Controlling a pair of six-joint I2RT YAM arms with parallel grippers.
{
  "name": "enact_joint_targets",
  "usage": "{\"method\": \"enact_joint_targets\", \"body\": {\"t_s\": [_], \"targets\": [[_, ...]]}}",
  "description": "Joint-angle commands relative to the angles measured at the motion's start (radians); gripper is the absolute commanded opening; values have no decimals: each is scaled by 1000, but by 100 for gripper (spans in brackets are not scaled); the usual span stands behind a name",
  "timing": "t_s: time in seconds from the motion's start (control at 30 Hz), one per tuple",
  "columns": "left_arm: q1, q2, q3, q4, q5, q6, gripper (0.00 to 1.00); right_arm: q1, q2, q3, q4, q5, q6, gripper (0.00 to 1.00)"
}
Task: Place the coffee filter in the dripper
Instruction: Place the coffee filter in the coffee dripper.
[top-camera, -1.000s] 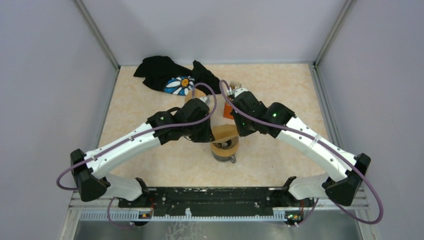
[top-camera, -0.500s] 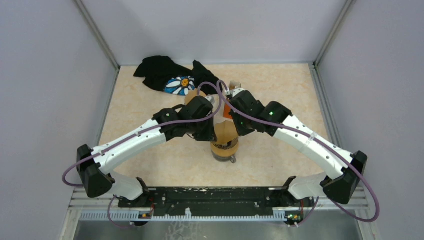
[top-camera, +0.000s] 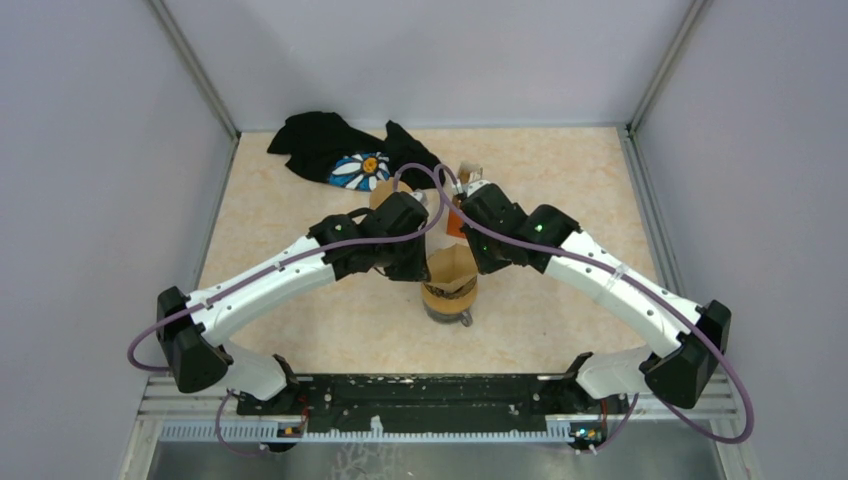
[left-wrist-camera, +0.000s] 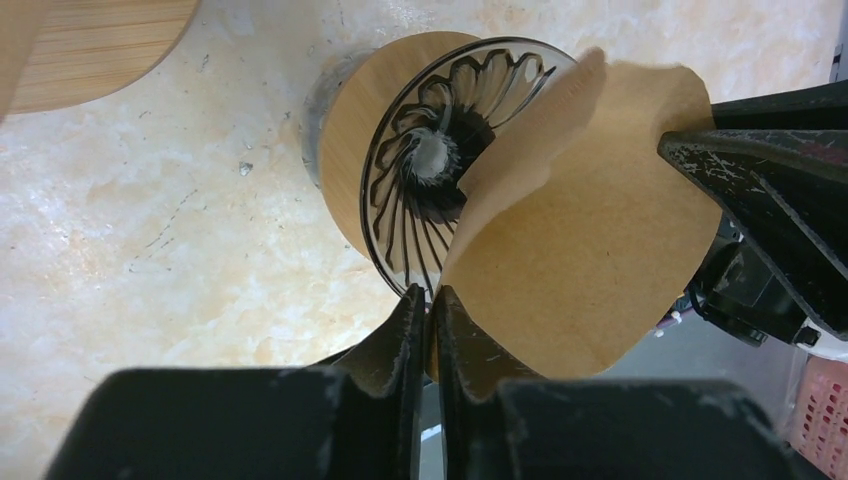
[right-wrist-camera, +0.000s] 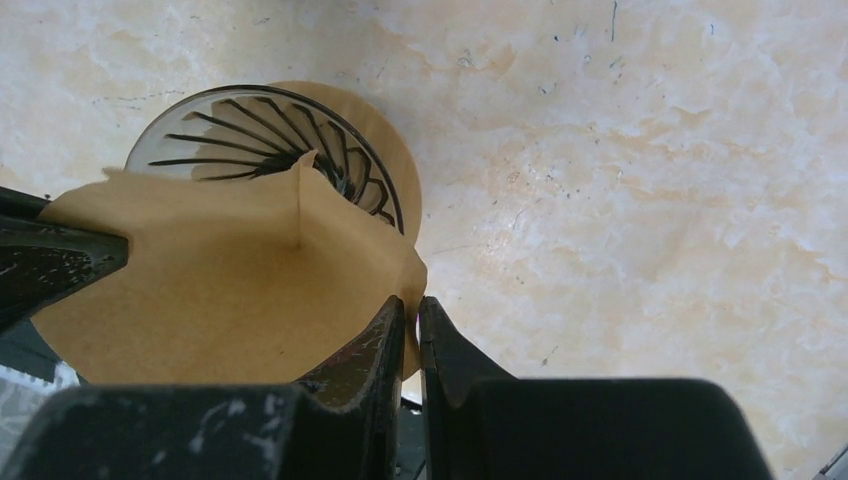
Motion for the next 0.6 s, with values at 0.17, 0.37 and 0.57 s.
{"method": "enact_joint_targets", "body": {"t_s": [0.17, 0.37, 0.57], "targets": [[4, -24, 1, -9, -38, -10, 27, -16, -32, -18, 68, -14, -9, 11], [4, -31, -17, 0, -53, -15, 36, -17, -37, -39, 95, -40, -13, 11], [4, -27, -37, 20, -59, -16, 46, -17, -41, -55, 112, -45, -17, 13]]}}
